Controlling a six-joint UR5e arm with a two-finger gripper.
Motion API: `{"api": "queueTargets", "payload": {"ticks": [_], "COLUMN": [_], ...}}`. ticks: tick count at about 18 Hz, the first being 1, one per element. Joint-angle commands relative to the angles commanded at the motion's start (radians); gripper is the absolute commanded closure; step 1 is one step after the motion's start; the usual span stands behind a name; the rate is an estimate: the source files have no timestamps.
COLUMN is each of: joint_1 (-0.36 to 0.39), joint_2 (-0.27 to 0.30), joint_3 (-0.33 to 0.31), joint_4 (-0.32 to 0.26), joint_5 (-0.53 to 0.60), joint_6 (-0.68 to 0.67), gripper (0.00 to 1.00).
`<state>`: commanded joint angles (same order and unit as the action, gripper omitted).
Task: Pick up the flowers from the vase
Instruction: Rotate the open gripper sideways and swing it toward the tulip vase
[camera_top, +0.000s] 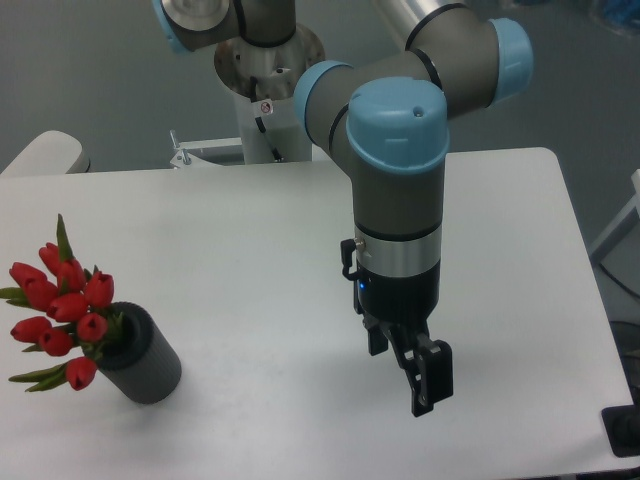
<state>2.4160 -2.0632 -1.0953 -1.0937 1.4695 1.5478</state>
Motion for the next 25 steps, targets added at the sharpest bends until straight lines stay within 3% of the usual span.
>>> {"api": "queueTargets", "payload": {"ticks": [8,11,19,22,25], "joint_1": [-0.018,-0.023,-0.070,-0.064,-0.022], "joint_2": [0.012,0.032,0.058,0.087,0.130], "joint_3": [-0.020,-0.058,-0.121,-0.178,-0.288], "joint_4": [-0.009,-0.008,-0.011,-0.015,-0.006], "joint_5": [0.014,0.012,-0.012,-0.136,-0.337], "joint_6": [-0.017,-0.038,-0.283,-0.391,-0.408], "gripper": [0.00,0.00,0.00,0.00,0.00]}}
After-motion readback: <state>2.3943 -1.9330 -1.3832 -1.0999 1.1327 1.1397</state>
